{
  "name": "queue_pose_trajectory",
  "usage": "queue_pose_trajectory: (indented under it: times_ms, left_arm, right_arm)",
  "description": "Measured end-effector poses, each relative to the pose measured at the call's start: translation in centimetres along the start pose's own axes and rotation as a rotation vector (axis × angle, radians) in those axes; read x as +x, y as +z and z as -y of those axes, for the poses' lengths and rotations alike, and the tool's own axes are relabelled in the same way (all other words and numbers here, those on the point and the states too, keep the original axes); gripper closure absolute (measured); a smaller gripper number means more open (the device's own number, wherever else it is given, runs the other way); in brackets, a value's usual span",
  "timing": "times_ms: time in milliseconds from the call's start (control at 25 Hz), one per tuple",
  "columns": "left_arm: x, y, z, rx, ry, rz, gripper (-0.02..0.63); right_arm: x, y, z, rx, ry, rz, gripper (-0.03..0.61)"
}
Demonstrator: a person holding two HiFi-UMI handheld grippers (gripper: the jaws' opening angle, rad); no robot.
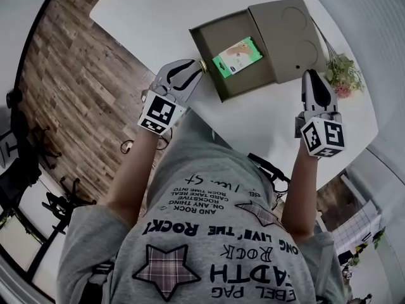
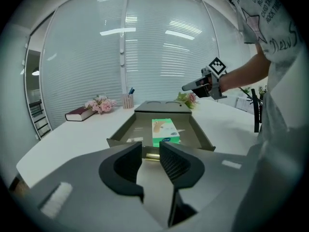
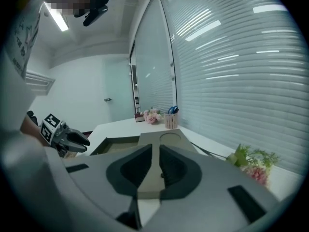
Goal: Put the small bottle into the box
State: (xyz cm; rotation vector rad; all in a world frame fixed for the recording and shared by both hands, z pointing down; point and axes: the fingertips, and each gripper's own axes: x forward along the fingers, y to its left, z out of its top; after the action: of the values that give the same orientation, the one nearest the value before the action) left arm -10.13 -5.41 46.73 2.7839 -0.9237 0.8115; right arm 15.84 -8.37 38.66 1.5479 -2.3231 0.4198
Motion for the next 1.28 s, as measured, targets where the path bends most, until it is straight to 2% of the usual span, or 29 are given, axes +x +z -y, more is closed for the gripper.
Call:
queue_pose_trajectory:
  times_ms: [320, 360, 400, 440, 760, 1000, 1280]
  left_arm:
    - [1.5, -3.2, 1.4, 0.016, -0.102, -0.098, 0.407]
    - [1.7, -3.3, 1.3, 0.021, -0.114, -0.107, 0.399]
    - [1.9, -3.5, 1.3, 0.026, -0.126, -0.115, 0.394]
    - [2.0, -3.6, 1.3, 0.027, -0.137, -0.122, 0.39]
    - [3.3, -4.4, 1.2, 0.033, -0.182, -0.167, 0.359]
    - [3.4, -4.7, 1.7, 0.049, -0.205, -0.185, 0.36]
    - [3.7, -4.8, 1.5, 0.07, -0.203, -0.22, 0.362]
  right_arm:
    - [1.8, -2.4, 0.3, -0.026, 0.001, -0.076, 0.552]
    - [2.1, -2.8, 0.4, -0.025, 0.002, -0.09, 0.524]
    - [2.3, -3.2, 0.4, -0.023, 0.004, -0.103, 0.47]
    - [2.6, -3.6, 0.4, -0.02, 0.006, -0.116, 0.456]
    - [3.9, -6.0, 1.0, -0.01, 0.005, -0.203, 0.457]
    - [4.0, -6.4, 1.3, -0.02, -0.008, -0.221, 0.463]
    - [4.2, -6.2, 1.2, -0.071, -0.021, -0.244, 0.533]
